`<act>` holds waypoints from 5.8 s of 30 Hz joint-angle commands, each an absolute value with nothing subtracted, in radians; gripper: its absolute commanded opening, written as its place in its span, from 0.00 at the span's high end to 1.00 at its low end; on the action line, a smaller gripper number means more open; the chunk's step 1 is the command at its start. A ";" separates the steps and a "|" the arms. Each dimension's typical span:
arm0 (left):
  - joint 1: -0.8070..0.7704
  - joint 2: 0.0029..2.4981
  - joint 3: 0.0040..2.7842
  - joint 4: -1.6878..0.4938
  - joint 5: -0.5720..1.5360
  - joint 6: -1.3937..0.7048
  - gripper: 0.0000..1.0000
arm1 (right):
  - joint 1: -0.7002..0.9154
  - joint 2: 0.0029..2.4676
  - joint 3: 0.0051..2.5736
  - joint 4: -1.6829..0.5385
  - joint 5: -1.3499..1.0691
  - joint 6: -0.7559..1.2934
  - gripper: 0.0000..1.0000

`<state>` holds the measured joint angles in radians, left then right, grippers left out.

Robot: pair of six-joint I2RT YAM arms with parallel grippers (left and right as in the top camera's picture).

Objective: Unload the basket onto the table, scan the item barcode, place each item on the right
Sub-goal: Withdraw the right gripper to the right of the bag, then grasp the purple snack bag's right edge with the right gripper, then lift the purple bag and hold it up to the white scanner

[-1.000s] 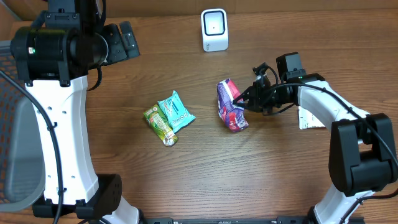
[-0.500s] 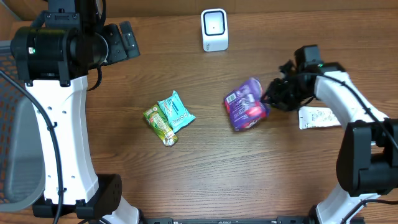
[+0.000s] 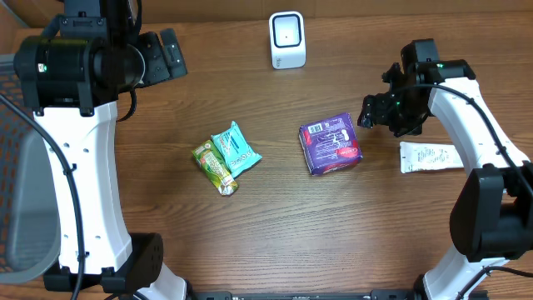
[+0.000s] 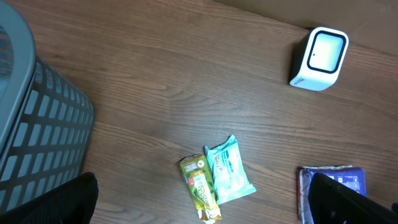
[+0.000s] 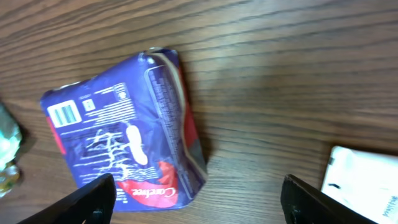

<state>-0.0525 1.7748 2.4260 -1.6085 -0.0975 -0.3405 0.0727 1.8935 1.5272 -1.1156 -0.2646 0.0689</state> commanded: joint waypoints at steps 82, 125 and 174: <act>-0.054 1.773 2.424 -1.608 -0.092 -0.352 0.01 | 0.447 1.450 1.641 -1.025 0.042 0.149 0.82; -0.053 1.773 2.424 -1.608 -0.092 -0.352 0.00 | 0.519 2.403 2.098 0.021 0.813 -1.082 0.96; -0.053 1.773 2.424 -1.608 -0.092 -0.352 0.00 | 0.620 2.501 2.094 0.171 1.193 -1.135 0.96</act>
<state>-0.0525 1.7748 2.4256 -1.6085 -0.0971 -0.3408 0.6174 2.4874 2.0800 0.1627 1.1641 -1.1347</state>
